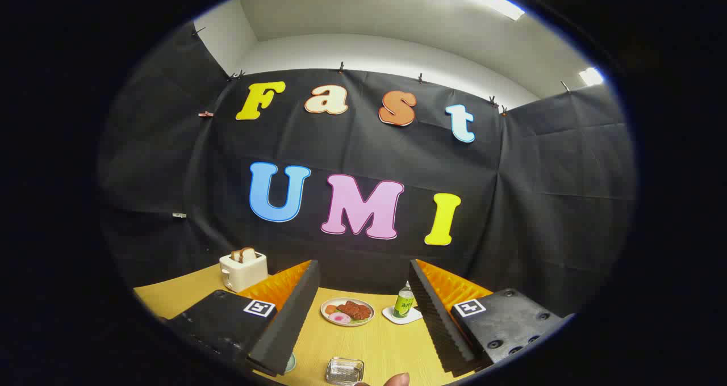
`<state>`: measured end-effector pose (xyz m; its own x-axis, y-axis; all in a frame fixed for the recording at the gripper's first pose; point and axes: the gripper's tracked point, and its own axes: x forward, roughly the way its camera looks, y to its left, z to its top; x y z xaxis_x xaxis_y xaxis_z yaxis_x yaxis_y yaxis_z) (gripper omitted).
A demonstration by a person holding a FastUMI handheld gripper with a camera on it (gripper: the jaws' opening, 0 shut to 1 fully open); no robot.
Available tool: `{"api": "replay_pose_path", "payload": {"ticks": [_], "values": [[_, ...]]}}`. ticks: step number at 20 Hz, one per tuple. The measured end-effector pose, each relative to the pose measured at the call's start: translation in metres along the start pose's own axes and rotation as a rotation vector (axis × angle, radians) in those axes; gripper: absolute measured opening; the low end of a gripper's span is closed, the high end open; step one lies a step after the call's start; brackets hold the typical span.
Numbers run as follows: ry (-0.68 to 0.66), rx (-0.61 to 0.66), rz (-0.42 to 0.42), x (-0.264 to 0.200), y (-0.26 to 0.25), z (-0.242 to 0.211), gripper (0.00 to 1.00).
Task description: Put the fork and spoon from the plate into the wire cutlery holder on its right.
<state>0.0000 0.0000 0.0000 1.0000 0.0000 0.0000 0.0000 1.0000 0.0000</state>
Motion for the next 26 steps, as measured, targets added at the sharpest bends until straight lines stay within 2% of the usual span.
{"api": "replay_pose_path", "payload": {"ticks": [20,24,26], "values": [[-0.002,-0.005,0.009,0.005,0.015,0.000,0.98],[-0.003,-0.005,0.028,0.007,0.026,0.000,0.98],[0.036,0.011,0.087,0.008,0.047,-0.009,0.98]]}}
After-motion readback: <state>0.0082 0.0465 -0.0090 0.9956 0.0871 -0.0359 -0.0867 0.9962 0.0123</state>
